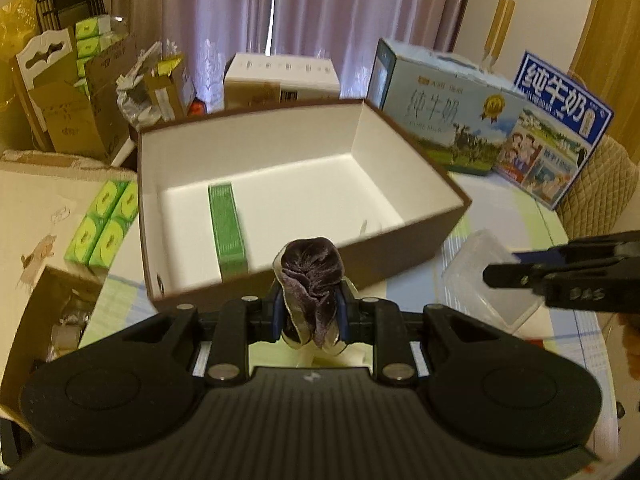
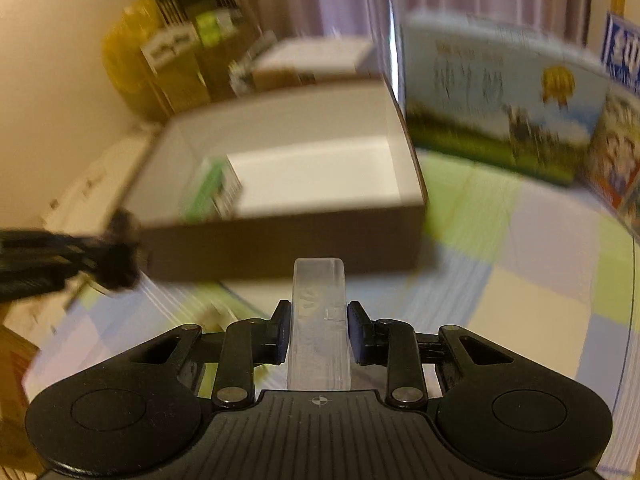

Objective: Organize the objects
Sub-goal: 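Carry the scrunchie and clear case with both tools into the brown box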

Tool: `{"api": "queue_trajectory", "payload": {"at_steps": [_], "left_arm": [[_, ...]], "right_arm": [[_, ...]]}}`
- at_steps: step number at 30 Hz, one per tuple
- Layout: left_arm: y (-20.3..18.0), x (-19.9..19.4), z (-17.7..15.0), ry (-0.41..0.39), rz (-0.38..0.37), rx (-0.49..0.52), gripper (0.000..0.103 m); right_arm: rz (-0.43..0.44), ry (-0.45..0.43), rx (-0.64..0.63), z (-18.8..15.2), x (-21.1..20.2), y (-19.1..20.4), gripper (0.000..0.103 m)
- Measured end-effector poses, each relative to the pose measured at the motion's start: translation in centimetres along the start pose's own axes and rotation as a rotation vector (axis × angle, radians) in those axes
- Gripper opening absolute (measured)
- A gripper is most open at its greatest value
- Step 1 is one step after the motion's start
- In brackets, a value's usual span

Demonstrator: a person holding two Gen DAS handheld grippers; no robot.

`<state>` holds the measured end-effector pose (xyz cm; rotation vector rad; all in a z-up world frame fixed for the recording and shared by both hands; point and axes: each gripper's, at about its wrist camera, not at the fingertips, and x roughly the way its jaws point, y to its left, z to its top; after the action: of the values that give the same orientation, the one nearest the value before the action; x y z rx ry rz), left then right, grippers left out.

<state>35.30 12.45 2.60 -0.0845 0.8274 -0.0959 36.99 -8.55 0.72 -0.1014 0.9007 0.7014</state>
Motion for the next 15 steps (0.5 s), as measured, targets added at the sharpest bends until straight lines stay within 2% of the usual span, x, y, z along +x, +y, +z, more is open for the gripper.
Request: {"api": "queue_trajectory", "payload": {"at_steps": [7, 15], "left_arm": [[0.1, 1.1, 4.1, -0.061, 0.010, -0.016, 0.021], [1.3, 4.1, 7.3, -0.055, 0.032, -0.055, 0.021]], "right_arm": [[0.046, -0.129, -0.007, 5.4, -0.1, 2.2, 0.026], [0.057, -0.158, 0.023, 9.1, 4.3, 3.2, 0.026]]}}
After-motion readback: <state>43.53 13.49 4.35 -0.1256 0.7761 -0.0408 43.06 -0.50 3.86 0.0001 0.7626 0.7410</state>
